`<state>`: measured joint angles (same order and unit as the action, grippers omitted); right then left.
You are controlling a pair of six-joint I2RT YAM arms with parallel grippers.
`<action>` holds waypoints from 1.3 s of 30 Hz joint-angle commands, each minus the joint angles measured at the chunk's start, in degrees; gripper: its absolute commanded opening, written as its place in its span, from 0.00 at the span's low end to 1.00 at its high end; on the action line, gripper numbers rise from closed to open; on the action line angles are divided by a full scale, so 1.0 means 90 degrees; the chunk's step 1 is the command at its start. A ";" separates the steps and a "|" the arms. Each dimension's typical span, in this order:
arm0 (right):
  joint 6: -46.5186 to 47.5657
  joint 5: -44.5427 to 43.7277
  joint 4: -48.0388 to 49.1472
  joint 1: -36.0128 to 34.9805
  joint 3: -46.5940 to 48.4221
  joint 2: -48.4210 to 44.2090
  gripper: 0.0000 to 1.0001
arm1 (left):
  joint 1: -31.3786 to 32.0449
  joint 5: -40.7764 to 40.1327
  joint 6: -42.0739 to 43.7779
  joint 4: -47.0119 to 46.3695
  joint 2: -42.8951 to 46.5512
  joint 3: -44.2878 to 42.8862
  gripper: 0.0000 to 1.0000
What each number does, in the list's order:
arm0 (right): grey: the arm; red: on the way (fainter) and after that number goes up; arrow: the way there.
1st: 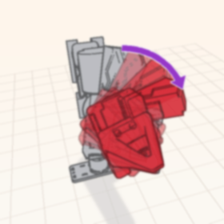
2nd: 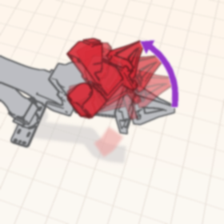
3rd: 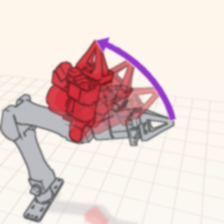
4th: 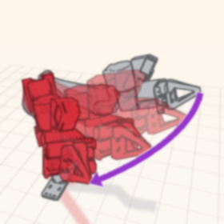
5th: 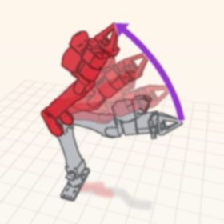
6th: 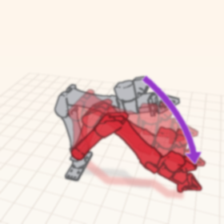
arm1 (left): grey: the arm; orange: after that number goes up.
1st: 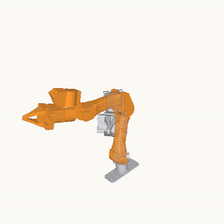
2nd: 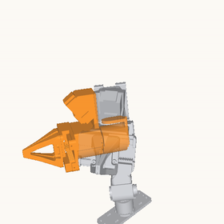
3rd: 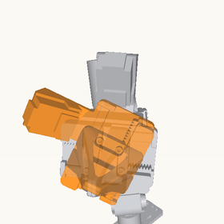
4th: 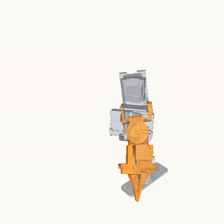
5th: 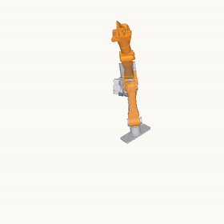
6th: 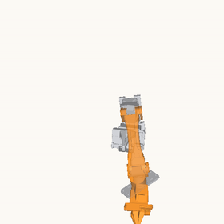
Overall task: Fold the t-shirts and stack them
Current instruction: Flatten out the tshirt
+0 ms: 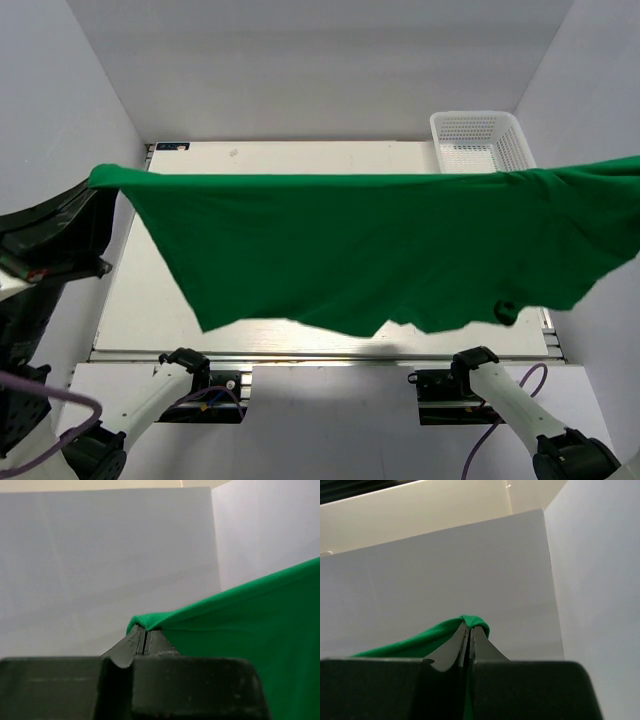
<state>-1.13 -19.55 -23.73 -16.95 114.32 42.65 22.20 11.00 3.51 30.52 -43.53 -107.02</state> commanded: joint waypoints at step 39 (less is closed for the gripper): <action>-0.1057 0.0443 0.1680 0.0369 -0.1854 0.8618 0.00 | -0.1538 -0.1995 -0.0517 -0.3372 -0.8337 0.2615 0.00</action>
<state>-10.92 -17.34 -8.80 -14.17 92.77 118.87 8.99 -10.63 -1.50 2.09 -119.37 -80.55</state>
